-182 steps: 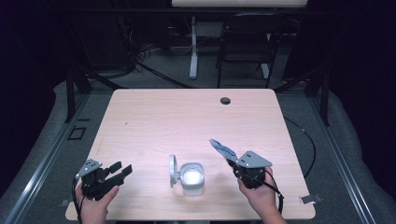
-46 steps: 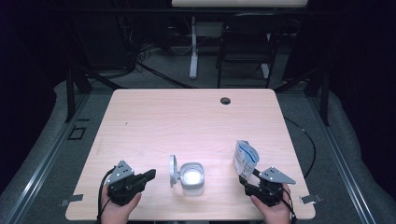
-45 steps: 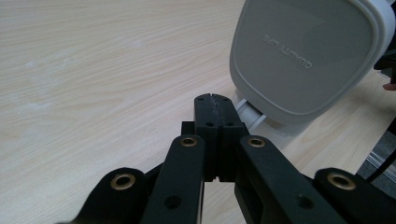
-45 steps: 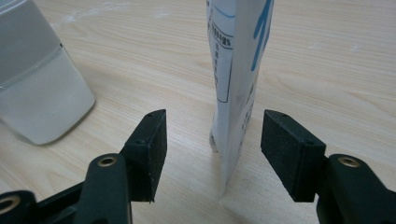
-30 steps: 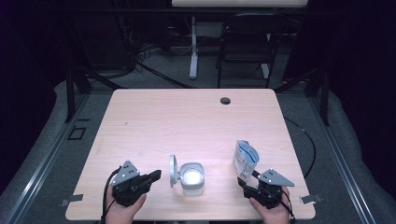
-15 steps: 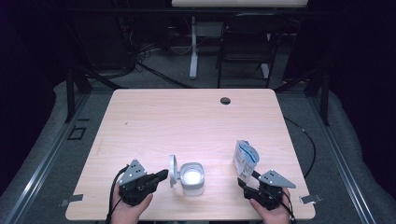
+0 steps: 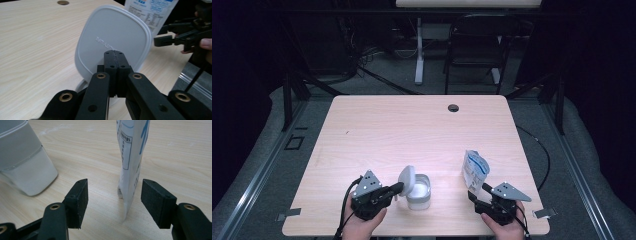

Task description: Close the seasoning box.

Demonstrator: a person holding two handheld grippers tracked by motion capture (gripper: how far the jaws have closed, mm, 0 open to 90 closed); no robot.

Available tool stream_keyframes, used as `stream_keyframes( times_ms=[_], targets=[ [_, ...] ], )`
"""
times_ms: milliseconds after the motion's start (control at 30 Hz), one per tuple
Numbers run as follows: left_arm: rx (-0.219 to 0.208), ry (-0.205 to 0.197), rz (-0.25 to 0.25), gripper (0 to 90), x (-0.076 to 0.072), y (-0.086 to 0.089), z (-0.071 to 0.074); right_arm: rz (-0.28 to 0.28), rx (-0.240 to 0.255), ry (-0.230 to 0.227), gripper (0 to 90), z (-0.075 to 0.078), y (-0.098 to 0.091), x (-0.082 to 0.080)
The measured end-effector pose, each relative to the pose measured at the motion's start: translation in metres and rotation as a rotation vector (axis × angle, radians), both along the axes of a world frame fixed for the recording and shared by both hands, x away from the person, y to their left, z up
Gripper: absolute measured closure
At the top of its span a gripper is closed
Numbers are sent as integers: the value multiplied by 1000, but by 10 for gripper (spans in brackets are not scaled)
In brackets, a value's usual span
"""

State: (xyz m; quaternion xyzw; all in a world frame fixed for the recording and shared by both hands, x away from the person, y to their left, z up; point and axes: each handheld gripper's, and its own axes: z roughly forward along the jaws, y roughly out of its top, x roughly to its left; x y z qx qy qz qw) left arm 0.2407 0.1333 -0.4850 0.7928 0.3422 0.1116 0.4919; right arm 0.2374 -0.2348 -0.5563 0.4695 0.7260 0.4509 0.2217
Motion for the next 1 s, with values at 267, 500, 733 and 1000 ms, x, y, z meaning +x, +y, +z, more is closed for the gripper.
stream_keyframes(
  times_ms=[267,500,733,1000],
  targets=[
    [18,7,-7,900,2,-6,-1,16,0,-3,385,-1,4,0],
    [12,2,-2,900,1,-3,3,23,-3,-1,385,-2,5,0],
    [16,-3,22,900,1,9,6,23,-5,-1,385,-2,4,0],
    [1,3,58,900,-1,30,7,23,-12,-3,386,-1,5,0]
  ],
)
